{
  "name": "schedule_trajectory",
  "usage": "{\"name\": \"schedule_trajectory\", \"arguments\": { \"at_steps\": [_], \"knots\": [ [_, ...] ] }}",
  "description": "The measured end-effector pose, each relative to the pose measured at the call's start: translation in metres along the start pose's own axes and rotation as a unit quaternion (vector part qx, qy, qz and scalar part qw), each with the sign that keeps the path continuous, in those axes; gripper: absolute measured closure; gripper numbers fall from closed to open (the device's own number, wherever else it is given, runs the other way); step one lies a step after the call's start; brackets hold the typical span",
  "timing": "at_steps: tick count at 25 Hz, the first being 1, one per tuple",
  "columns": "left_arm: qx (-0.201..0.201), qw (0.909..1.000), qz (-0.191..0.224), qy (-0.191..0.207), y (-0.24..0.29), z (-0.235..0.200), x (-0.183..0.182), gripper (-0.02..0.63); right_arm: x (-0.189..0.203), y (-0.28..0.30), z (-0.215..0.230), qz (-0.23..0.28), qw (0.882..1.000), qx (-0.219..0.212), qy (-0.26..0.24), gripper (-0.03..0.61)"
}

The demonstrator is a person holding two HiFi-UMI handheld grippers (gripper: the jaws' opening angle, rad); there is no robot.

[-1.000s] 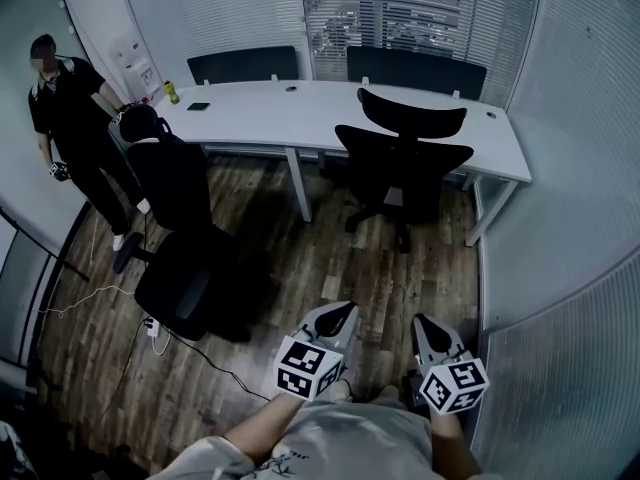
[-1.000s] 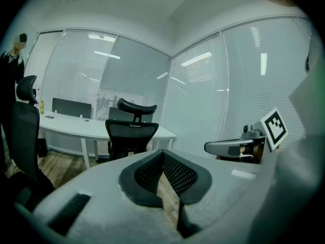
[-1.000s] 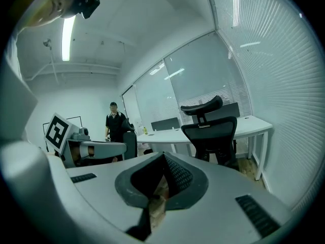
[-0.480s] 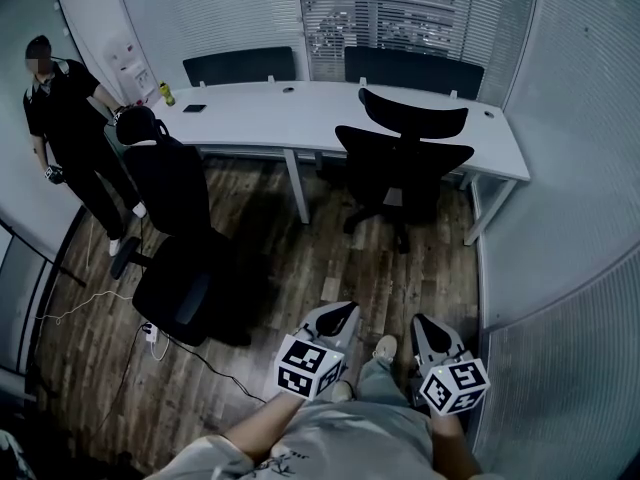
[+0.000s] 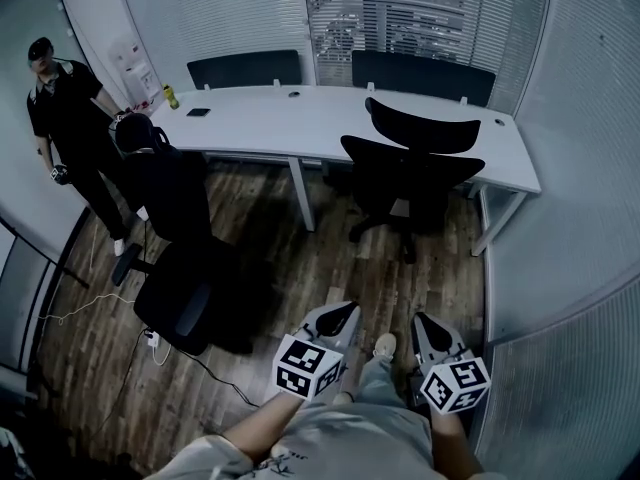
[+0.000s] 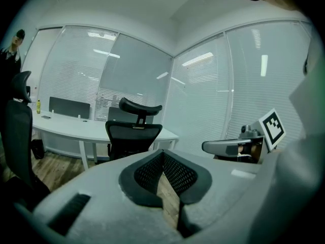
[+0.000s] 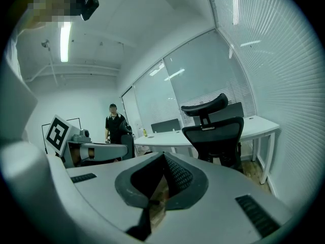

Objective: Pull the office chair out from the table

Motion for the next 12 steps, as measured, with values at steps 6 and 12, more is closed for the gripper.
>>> {"name": "schedule_trajectory", "arguments": {
  "at_steps": [6,12],
  "knots": [
    [-0.005,1.0000,-0.002,0.001,0.040,-0.024,-0.005,0.603,-0.020,0.035,0.029,0.000,1.000,-0.002,0.004,0.571],
    [-0.009,1.0000,0.001,-0.002,0.095,-0.053,-0.021,0.603,-0.057,0.079,0.065,0.001,1.000,-0.005,0.004,0.571]
  ]
}}
Point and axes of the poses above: the fingertips, and each gripper's own axes: y forward along the fingers, z to its right, x out of its underside, the point moved 8 cm from there along -y, backward along the fingers, and after that the axes turned 15 degrees about y, right-handed, at the moved point
